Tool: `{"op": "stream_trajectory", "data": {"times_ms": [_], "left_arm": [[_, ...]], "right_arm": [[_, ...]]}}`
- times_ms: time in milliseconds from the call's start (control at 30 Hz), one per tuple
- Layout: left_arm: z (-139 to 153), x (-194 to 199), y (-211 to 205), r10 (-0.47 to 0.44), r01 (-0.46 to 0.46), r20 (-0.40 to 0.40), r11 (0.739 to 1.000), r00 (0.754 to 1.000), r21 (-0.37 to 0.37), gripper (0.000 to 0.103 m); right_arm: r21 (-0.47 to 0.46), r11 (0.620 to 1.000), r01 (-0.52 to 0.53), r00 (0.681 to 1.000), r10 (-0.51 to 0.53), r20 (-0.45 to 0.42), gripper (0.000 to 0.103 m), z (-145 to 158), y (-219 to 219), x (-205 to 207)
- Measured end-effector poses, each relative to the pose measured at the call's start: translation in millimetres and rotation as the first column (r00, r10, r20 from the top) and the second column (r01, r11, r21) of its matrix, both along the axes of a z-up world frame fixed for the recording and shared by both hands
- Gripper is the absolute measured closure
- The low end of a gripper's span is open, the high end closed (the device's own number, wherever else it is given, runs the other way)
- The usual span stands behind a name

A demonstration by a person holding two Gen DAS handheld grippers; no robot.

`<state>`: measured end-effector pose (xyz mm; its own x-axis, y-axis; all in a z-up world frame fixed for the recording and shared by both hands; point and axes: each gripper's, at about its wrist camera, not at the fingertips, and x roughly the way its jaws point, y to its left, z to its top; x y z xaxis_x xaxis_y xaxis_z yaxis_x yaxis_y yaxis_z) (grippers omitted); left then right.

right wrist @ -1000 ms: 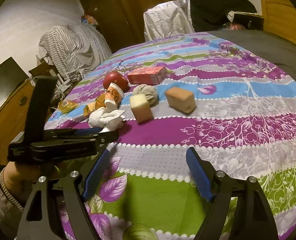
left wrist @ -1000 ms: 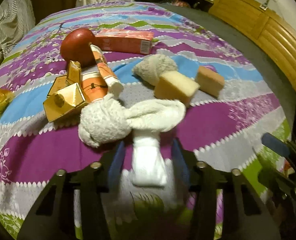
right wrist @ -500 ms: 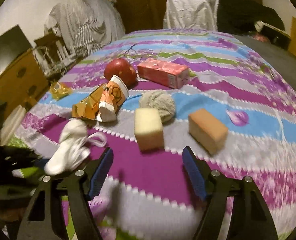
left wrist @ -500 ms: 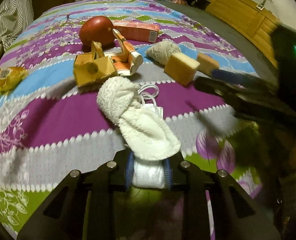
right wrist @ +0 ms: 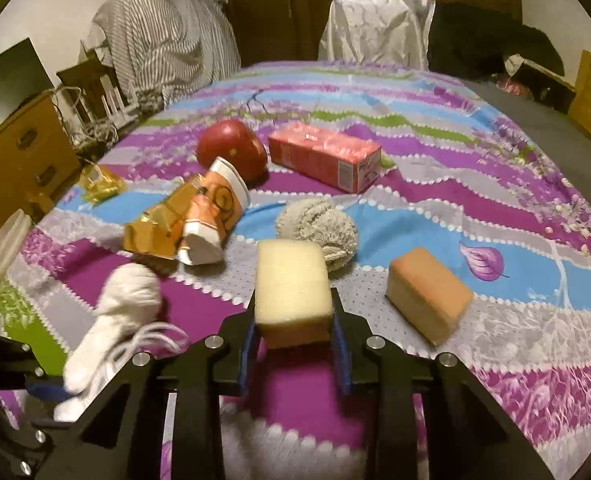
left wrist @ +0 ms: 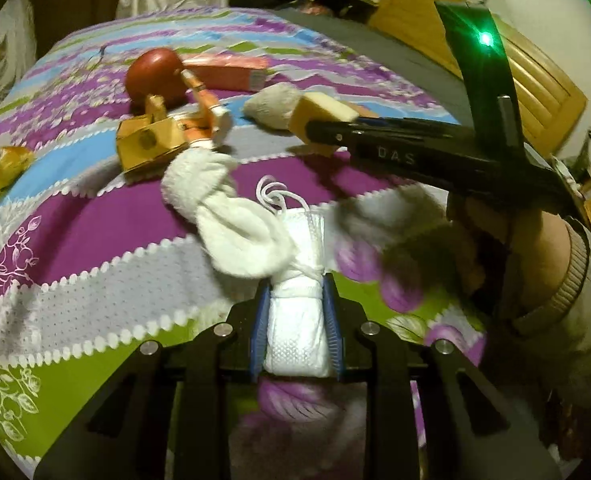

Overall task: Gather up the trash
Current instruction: 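Grasp the white folded mask with the left tool while the right tool grasps the yellow sponge, then carry the white mask and yellow sponge in both tools over the white bin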

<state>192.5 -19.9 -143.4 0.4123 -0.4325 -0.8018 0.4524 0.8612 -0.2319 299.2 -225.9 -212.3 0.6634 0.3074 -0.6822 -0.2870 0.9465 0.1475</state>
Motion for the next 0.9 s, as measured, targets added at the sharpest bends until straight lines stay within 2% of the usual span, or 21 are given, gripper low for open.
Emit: {"op": "stream_trajectory", "data": {"times_ms": [200,267,367,467,567,667,800,900], "left_arm": [[21,-23,9,0.061,-0.059,0.093,0.998,0.994,-0.018,0.079],[32,-32,14,0.088,-0.086,0.139,0.996,0.986,-0.018,0.079],[53,-46,23,0.143,-0.142,0.23,0.99,0.963,-0.017,0.079],[77,-61,32,0.21,-0.211,0.334,0.977,0.919,-0.032,0.079],[97,-78,37,0.264,-0.274,0.426,0.961,0.865,-0.039,0.079],[115,-93,36,0.312,-0.341,0.506,0.939,0.804,-0.037,0.079],[130,-113,29,0.352,-0.414,0.597,0.91,0.721,-0.036,0.079],[133,-121,24,0.36,-0.436,0.628,0.899,0.69,-0.036,0.079]], "right_arm": [[0.036,0.998,0.056,0.995,-0.059,0.087,0.071,19,-14,-53],[0.049,0.996,0.074,0.989,-0.079,0.125,0.071,29,-18,-75],[0.072,0.993,0.089,0.979,-0.1,0.177,0.071,46,-22,-104],[0.084,0.992,0.095,0.965,-0.112,0.237,0.071,65,-23,-131],[0.084,0.992,0.099,0.943,-0.12,0.309,0.071,89,-23,-161],[0.076,0.991,0.112,0.914,-0.133,0.384,0.071,113,-22,-193],[0.072,0.99,0.122,0.887,-0.142,0.44,0.071,132,-19,-222],[0.061,0.989,0.132,0.865,-0.145,0.48,0.071,143,-14,-244]]}}
